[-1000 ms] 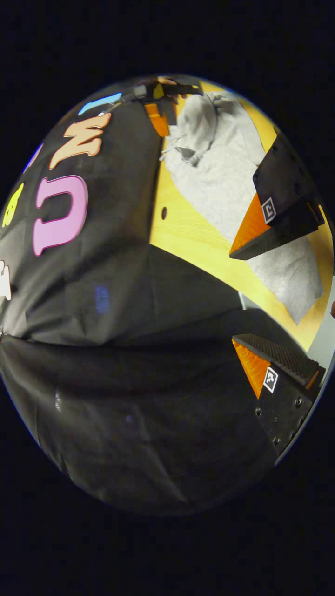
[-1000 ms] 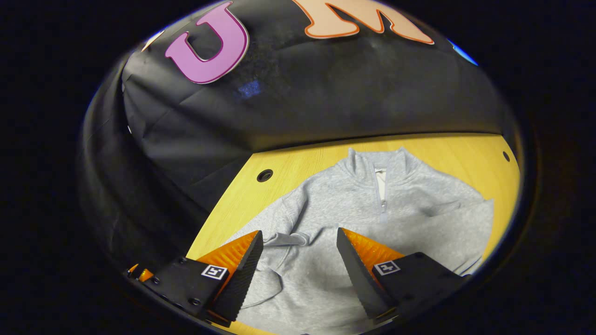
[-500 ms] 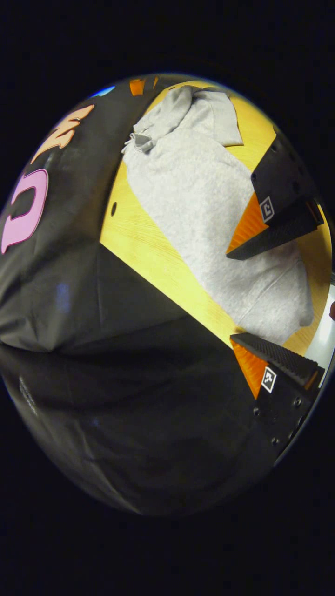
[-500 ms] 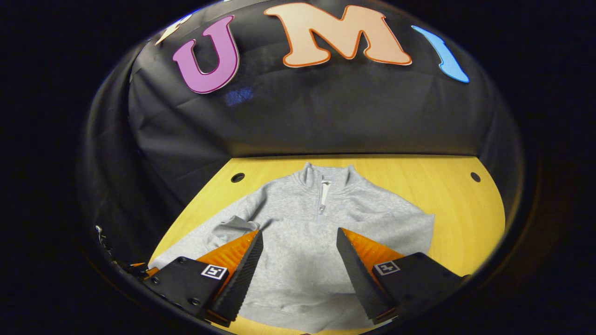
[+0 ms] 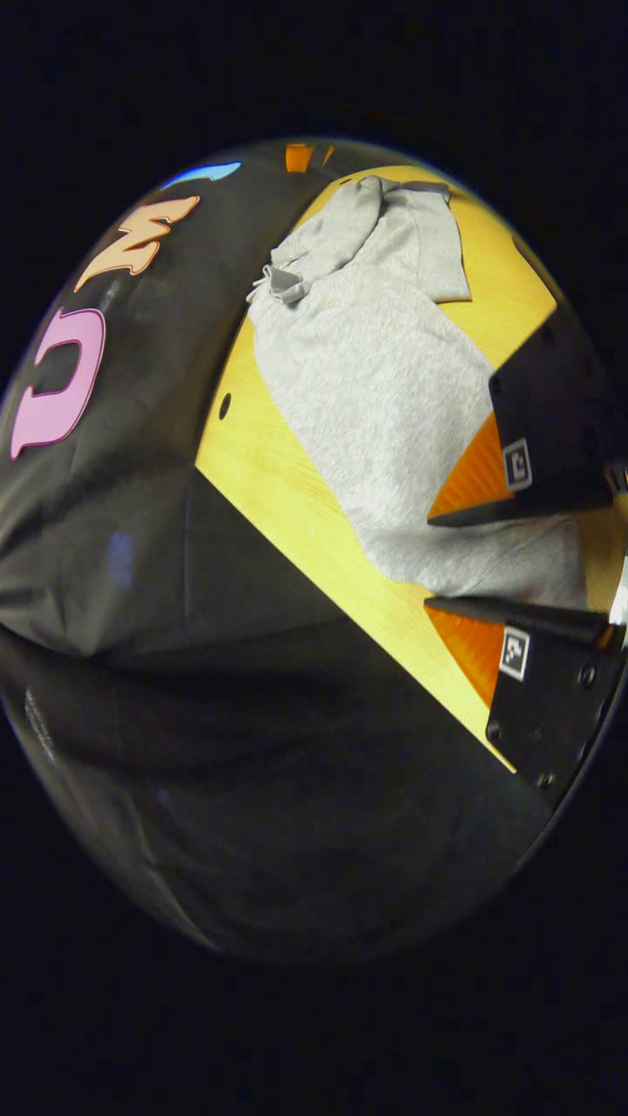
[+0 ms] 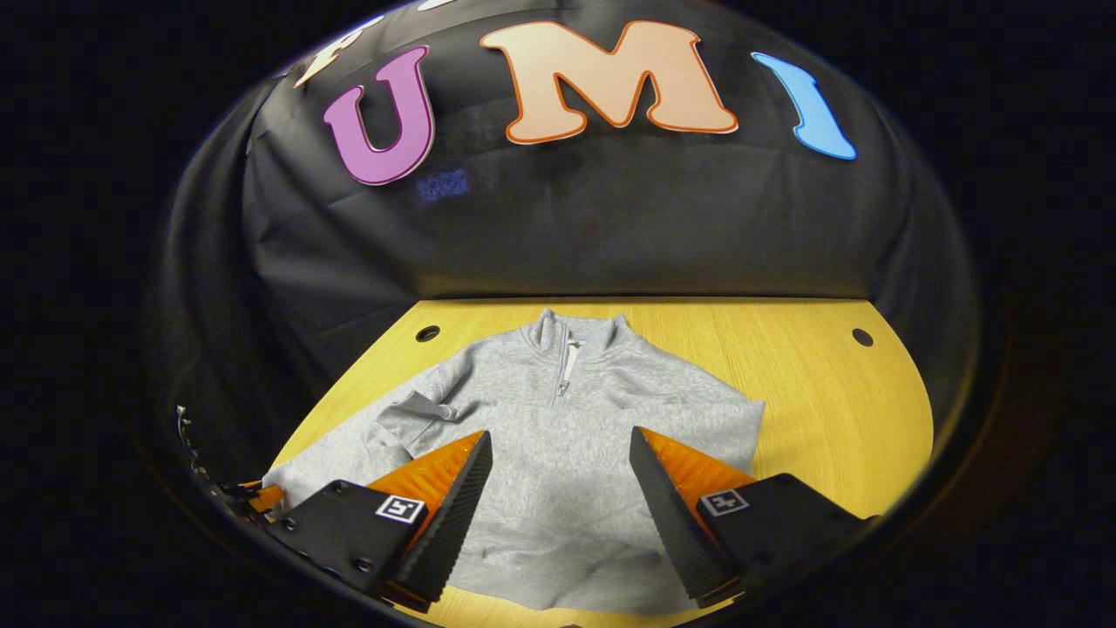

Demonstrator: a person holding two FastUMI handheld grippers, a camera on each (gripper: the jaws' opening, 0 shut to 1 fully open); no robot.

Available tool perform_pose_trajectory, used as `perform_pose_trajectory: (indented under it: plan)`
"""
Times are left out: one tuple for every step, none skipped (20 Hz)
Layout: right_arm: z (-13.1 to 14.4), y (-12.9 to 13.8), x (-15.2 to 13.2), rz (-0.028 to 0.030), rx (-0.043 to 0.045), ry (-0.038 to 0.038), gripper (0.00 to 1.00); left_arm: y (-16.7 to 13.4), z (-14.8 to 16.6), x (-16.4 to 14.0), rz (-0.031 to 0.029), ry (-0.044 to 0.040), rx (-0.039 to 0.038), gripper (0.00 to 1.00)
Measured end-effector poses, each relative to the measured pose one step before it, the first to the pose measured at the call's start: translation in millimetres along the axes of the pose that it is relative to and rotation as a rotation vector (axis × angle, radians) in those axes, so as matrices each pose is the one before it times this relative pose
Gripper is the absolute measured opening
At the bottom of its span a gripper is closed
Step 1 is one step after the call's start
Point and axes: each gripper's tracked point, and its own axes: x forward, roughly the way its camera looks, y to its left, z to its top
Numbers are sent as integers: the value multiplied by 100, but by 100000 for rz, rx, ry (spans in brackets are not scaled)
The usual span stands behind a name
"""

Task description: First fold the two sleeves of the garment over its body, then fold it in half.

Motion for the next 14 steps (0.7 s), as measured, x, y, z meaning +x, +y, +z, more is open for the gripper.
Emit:
perform_pose_trajectory:
  plan:
    - [-80,-515,-266,-228,552,-163,95,-206,248,-91,-709,104,-194,31]
    - [-102,-511,-413,-417,564,-326,95,-289,-41,186,-215,1085,-490,14]
    - [1,-617,-369,-509,612,-534,95,-65,147,49,-50,-142,-672,12]
    - [-218,-481,-306,-643,696,-316,95,-23,85,-124,239,1546,-2030,5]
    - [-93,-597,-363,-584,772,-123,95,-134,-108,73,299,2545,-2600,0]
    - [-120,-540,-369,-585,685,-29,95,-418,240,13,-846,2066,-2273,0]
    - [33,-474,-352,-582,420,-255,95,-700,287,-109,-2028,1306,-1675,0]
    - [116,-460,-408,-688,345,-801,95,-574,765,-265,-1241,-176,-235,0]
    - [205,-461,-380,-596,336,-877,95,-582,1160,66,-1428,-1789,720,0]
    - [41,-435,-445,-599,303,-452,95,-773,1272,-123,-1101,-1841,484,0]
    - [-74,-408,-358,-427,175,-42,95,-1141,1219,-170,-2517,-1597,-203,0]
    - [-178,-352,-377,-494,97,-83,95,-1198,1660,-233,-2240,-3174,-884,0]
    - [-102,-496,-522,-597,-10,-51,98,-1396,1721,-15,-2624,-3426,-786,0]
    - [-130,-421,-443,-657,77,-423,98,-1445,1531,158,-2847,-3096,135,0]
